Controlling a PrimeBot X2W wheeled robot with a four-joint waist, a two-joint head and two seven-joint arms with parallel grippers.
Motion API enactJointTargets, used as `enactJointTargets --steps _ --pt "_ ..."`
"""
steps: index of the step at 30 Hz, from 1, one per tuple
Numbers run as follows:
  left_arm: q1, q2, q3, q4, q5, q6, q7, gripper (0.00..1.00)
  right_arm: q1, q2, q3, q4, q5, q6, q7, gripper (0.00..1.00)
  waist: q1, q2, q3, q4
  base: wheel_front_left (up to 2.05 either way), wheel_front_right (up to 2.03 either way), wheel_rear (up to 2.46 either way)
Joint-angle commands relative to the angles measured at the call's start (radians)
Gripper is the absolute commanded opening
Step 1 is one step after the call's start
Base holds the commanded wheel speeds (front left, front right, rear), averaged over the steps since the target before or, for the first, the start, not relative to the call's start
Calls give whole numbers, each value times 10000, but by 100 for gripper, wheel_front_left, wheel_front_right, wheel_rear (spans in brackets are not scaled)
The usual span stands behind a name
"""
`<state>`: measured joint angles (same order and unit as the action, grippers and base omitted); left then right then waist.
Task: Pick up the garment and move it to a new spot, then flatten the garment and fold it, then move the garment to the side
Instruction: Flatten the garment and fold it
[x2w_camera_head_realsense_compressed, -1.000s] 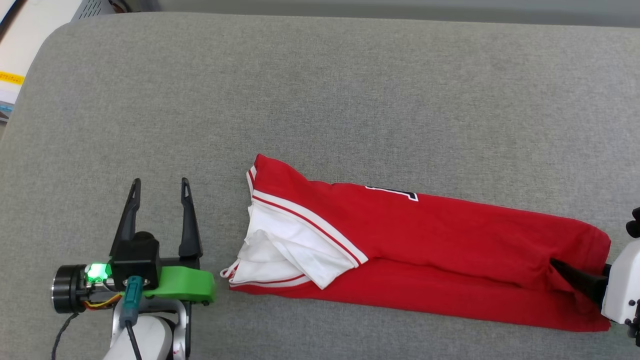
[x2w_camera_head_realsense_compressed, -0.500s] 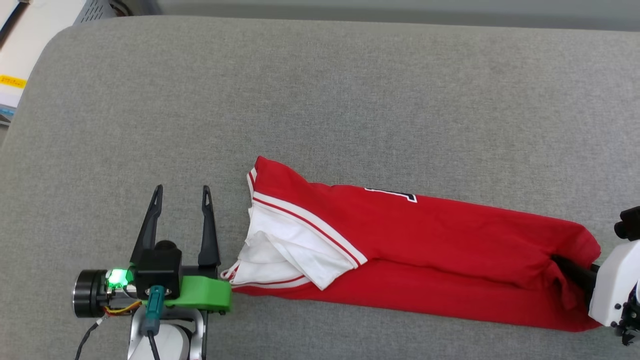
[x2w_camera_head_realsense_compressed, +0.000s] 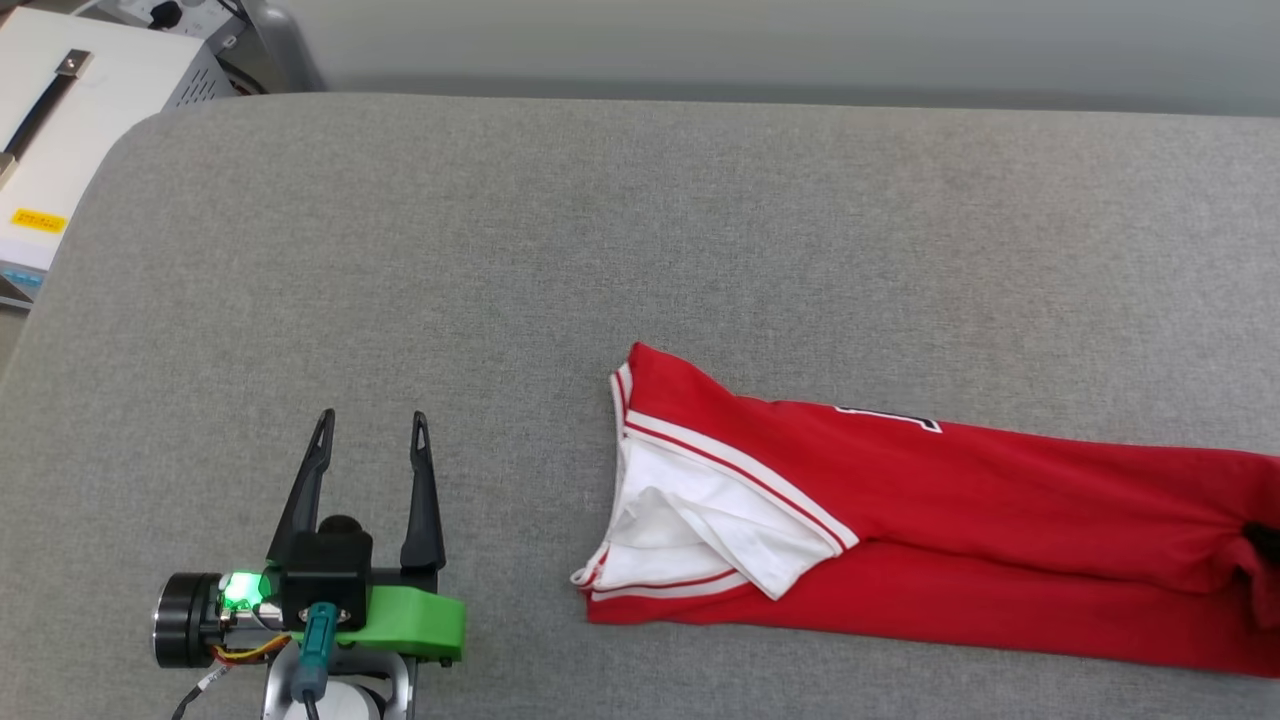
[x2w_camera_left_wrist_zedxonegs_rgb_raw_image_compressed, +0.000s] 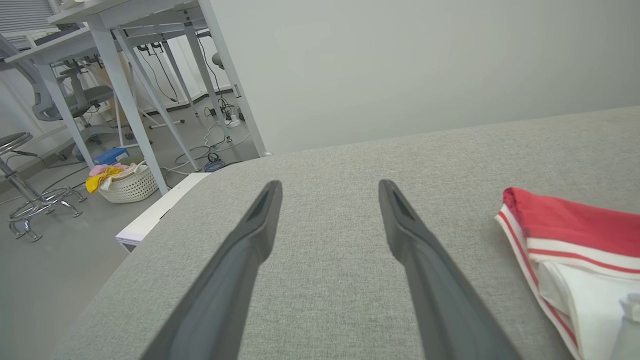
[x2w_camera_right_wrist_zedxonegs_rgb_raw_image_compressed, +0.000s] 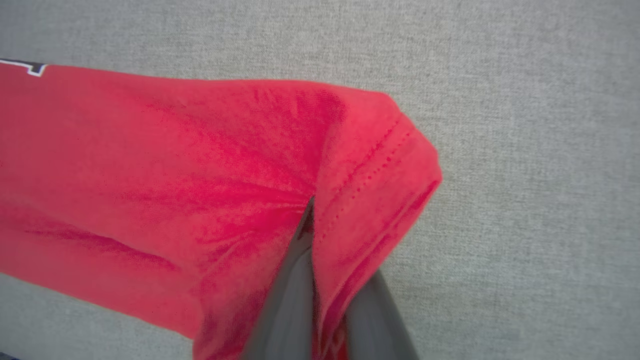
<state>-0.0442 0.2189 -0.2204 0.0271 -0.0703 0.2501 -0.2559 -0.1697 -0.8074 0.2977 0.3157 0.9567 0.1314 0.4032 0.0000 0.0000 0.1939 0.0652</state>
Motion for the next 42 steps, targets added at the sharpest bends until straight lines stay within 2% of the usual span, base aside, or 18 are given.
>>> enactJointTargets --steps 1,6,9,16,22,31,42 --pt "177 -73 49 38 120 -65 -59 100 142 -105 -66 86 -123 -7 -62 0 0 0 -119 -24 0 0 0" --pt "351 -93 228 63 189 -166 -59 100 396 -233 -206 -283 -107 -7 8 0 0 0 -345 -85 0 0 0" --pt "508 -124 348 108 244 -256 -59 100 699 -171 -381 -1368 299 -7 287 0 0 0 -499 -148 0 0 0" --pt "461 -263 345 123 345 -410 -59 100 685 300 -330 -3176 581 -7 939 0 0 0 -482 -134 0 0 0" --pt "281 -356 303 153 422 -529 -59 100 -69 953 262 -3941 175 -7 1433 0 0 0 -282 -7 0 0 0" --pt "-29 -459 244 226 524 -621 -59 100 -2035 2117 2276 -3845 -338 -7 1878 0 0 0 -28 254 0 0 0" --pt "-199 -635 175 219 563 -590 -59 100 -4013 3415 4674 -2297 -533 -7 1449 0 0 0 276 625 0 0 0"
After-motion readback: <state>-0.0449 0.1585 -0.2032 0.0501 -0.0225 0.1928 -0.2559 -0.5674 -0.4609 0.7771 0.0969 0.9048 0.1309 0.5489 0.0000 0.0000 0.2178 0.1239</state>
